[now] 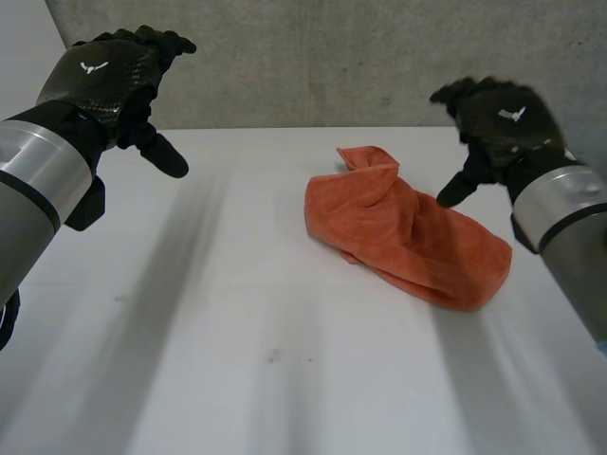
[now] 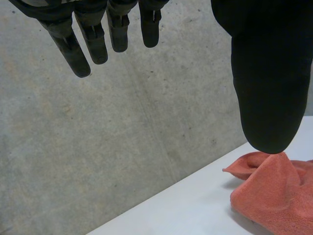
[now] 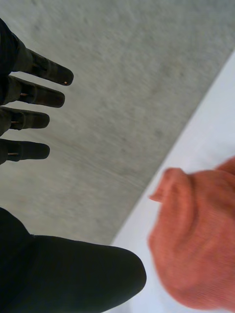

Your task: Fold the laundry

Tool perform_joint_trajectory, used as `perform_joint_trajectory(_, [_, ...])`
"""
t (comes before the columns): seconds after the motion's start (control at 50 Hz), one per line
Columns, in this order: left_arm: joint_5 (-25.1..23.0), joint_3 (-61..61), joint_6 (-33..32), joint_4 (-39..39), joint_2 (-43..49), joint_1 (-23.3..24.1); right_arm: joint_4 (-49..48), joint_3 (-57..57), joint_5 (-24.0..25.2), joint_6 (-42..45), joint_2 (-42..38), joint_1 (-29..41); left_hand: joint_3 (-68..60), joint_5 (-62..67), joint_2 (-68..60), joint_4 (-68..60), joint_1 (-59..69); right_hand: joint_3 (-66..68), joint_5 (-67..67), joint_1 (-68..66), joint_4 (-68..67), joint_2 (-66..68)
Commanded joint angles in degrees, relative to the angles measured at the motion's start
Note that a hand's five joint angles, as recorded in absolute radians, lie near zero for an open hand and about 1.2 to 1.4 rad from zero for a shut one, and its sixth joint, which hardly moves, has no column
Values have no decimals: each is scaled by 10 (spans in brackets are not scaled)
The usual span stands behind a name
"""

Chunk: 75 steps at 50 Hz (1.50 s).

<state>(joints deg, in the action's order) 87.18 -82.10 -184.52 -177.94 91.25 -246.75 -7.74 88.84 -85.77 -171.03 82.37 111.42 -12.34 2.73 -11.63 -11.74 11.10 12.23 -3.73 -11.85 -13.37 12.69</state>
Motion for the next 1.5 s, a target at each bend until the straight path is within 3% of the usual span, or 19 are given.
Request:
perform_joint_trajectory(0.02, [-1,-8,-1,-27,10,-1,58,-40,13,45,-99,-1,23,-27,16,17,-11,-22,37,18,34,-27])
perform_joint_trajectory(0.24, [0,-18,-2,-48,57,5,78,-159,98,4,-217,-22,23,-27,16,17,-11,-22,37,18,34,-27])
perform_joint_trajectory(0.46, [0,-25,-3,-51,63,7,77,-233,108,-26,-305,-22,23,-27,16,17,-11,-22,37,18,34,-27])
perform_joint_trajectory(0.84, [0,-25,-3,-53,81,9,110,-549,97,-42,-564,5,23,-27,16,17,-11,-22,37,18,34,-27])
perform_joint_trajectory(0.88, [-1,-25,-3,-53,81,9,134,-580,96,-40,-585,6,23,-27,16,17,-11,211,-196,-215,-200,207])
perform_joint_trajectory(0.9, [0,-25,-4,-53,82,9,134,-580,96,-40,-586,6,23,-27,16,17,-11,212,-197,-216,-201,208])
perform_joint_trajectory(0.92, [0,-25,-4,-53,82,9,142,-589,96,-39,-590,8,23,-27,16,17,-11,317,-302,-321,-306,313])
perform_joint_trajectory(0.94, [0,-25,-4,-53,82,9,168,-613,97,-37,-593,10,23,-27,16,17,-11,656,-641,-660,-645,652])
perform_joint_trajectory(1.0, [0,-25,-3,-53,84,9,190,-626,101,-38,-578,10,23,-27,16,17,-11,678,-663,-682,-666,673])
perform_joint_trajectory(1.08, [0,-25,-3,-54,89,9,221,-586,111,-38,-457,13,23,-27,16,17,-11,678,-663,-682,-666,673])
perform_joint_trajectory(1.18, [0,-23,-3,-72,103,8,214,-427,162,-17,-287,14,23,-27,16,17,-11,678,-663,-682,-666,673])
perform_joint_trajectory(1.32, [-6,-19,-2,-116,149,2,194,-269,213,58,-127,14,23,-27,16,17,-11,678,-663,-682,-666,673])
perform_joint_trajectory(1.5, [-110,-20,6,-124,257,4,196,-138,231,97,3,20,23,-27,16,17,-11,678,-663,-682,-666,673])
